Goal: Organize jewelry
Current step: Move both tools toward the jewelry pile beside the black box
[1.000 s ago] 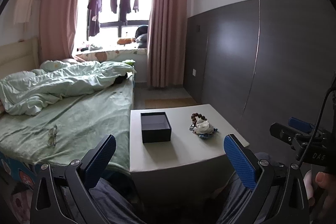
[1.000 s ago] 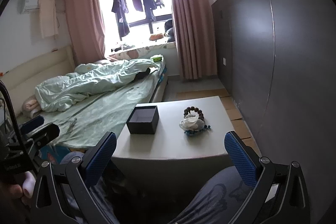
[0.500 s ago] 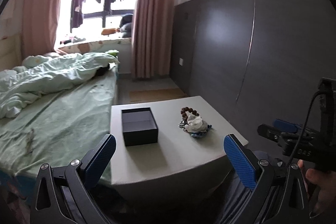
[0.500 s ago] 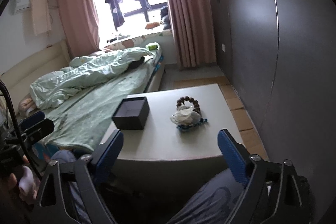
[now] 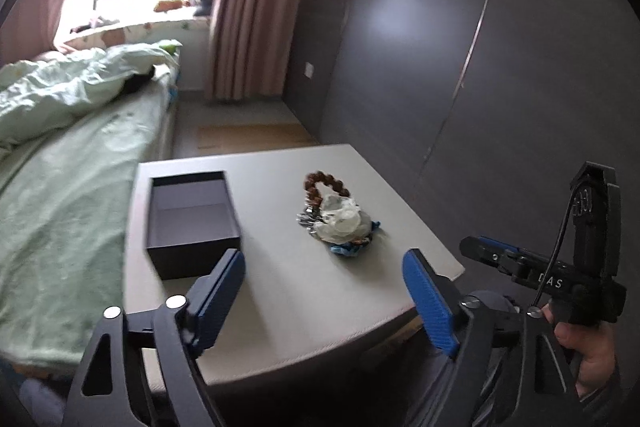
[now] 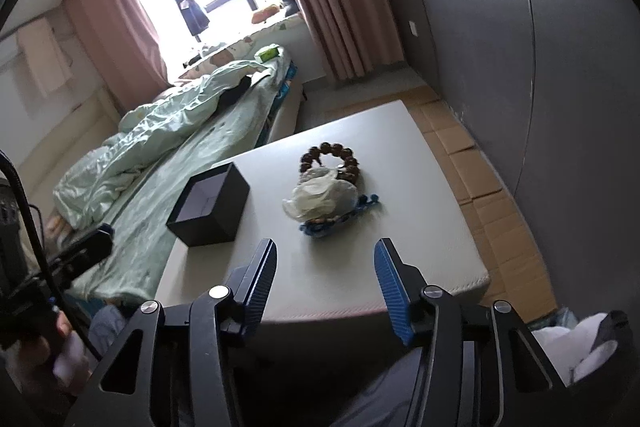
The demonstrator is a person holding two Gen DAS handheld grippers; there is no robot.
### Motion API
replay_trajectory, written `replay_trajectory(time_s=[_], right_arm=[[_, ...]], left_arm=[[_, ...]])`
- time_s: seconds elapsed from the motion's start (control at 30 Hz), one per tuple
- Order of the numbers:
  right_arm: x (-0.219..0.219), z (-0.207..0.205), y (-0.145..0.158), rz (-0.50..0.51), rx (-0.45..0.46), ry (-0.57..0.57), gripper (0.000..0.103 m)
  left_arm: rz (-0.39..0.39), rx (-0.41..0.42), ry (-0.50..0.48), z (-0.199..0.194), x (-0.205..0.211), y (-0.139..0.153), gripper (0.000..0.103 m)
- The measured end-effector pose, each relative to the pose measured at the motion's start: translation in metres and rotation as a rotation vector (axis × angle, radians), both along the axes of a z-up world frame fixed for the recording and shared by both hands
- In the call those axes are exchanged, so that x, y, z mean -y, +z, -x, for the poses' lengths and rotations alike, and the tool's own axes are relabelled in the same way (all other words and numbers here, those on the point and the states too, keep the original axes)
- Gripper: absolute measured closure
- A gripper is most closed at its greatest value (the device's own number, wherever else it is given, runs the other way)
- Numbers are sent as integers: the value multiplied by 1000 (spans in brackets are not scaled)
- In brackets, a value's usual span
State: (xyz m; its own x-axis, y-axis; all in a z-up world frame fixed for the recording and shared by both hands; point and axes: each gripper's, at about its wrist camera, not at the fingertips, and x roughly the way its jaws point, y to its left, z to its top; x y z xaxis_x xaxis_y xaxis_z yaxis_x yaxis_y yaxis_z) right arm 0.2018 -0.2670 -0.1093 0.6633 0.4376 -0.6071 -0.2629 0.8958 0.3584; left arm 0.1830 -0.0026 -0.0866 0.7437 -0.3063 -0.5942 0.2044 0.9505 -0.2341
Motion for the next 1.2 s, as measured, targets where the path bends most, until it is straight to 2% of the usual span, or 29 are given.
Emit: replay_trajectory(time_s=[0.3, 0.6, 0.87, 0.9, 0.93, 0.97, 1.03, 1.07, 1.2], right_arm=[[12, -36, -29, -48, -60, 22, 51], [32, -57, -61, -78, -122, -18, 52], [43, -74, -76, -163, -173, -27, 52], [43, -75, -76, -165, -177, -27, 52], [43, -76, -77, -167, -180, -23, 52], [42, -77, -78, -169, -183, -17, 52], [40, -79, -79, -166, -186, -17, 52], [40, -80, -79, -163, -189, -18, 52], [36, -82, -79, -127, -197, -31, 52]], left_arm=[[5, -79, -79, -58, 24, -24, 31], [-9, -151, -141, -108, 46, -55, 35], [-65, -192, -155, -140, 61, -82, 35], [-69, -197, -156, -143, 61, -85, 43], [-68, -206, -161, -147, 62, -88, 56], [-67, -214, -164, -148, 61, -89, 64], [-86, -213, -160, -151, 61, -91, 98], [-92, -208, -159, -150, 60, -90, 103], [-67, -177, -183, -144, 53, -78, 103]])
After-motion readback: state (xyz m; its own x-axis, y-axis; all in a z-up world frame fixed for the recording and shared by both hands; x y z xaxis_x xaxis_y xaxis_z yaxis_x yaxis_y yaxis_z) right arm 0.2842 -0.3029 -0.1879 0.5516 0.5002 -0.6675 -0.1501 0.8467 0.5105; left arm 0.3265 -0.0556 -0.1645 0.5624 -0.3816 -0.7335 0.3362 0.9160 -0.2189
